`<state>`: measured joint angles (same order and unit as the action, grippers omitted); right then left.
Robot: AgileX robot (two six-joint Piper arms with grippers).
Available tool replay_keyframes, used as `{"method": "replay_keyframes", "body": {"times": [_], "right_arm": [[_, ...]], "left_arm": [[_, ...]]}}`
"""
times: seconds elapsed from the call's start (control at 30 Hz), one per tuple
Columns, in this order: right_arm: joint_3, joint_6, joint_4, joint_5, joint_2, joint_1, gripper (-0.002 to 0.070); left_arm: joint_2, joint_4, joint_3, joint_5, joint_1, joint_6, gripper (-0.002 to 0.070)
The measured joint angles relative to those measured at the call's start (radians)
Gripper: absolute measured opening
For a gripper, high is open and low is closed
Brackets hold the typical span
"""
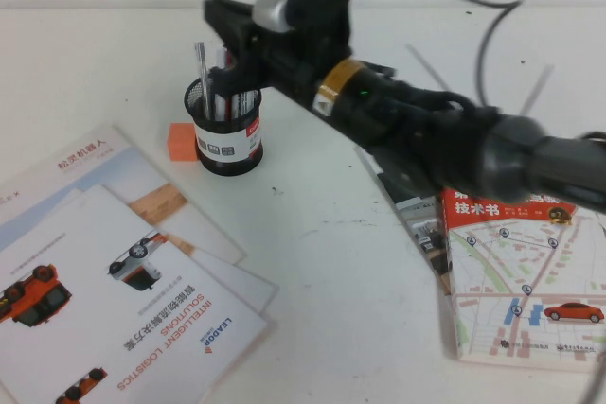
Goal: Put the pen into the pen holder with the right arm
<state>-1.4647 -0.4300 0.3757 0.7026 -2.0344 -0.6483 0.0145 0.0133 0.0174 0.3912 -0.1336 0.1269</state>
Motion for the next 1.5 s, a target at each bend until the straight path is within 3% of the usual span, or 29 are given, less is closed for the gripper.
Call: {"method": "replay_keyframes", "body": {"times": [0.27, 0.53, 0.73, 1.07, 1.2, 1.37, 1.5], "right_arm": [[0.48, 0.43, -0.237, -0.061, 0.412, -0.018, -0.0017], [0.749, 0.47, -0.221, -0.269, 0.787, -0.019, -0.0019], [0.832, 0.49, -0.362, -0.457, 0.901, -0.011, -0.0019], [1.035, 0.603, -0.417, -0.25, 0.948, 0.151, -0.0019], [1.094, 0.61, -0.467, -0.37, 1.063, 0.2, -0.0019], [1.154, 0.612, -0.472, -0.64, 1.267, 0.34, -0.0019], [1.218, 0.612, -0.469, -0.719, 1.448, 0.461, -0.0019]], "left_arm": [[0.0, 0.0, 0.0, 0.0, 0.0, 0.0, -0.0002], [0.0, 0.0, 0.0, 0.0, 0.0, 0.0, -0.0002], [0.0, 0.0, 0.0, 0.0, 0.0, 0.0, -0.0002], [0.0, 0.0, 0.0, 0.0, 0.0, 0.0, -0.0003], [0.0, 0.0, 0.0, 0.0, 0.0, 0.0, -0.0002], [0.0, 0.0, 0.0, 0.0, 0.0, 0.0, -0.0002], [0.0, 0.0, 0.0, 0.0, 0.0, 0.0, -0.0002]]}}
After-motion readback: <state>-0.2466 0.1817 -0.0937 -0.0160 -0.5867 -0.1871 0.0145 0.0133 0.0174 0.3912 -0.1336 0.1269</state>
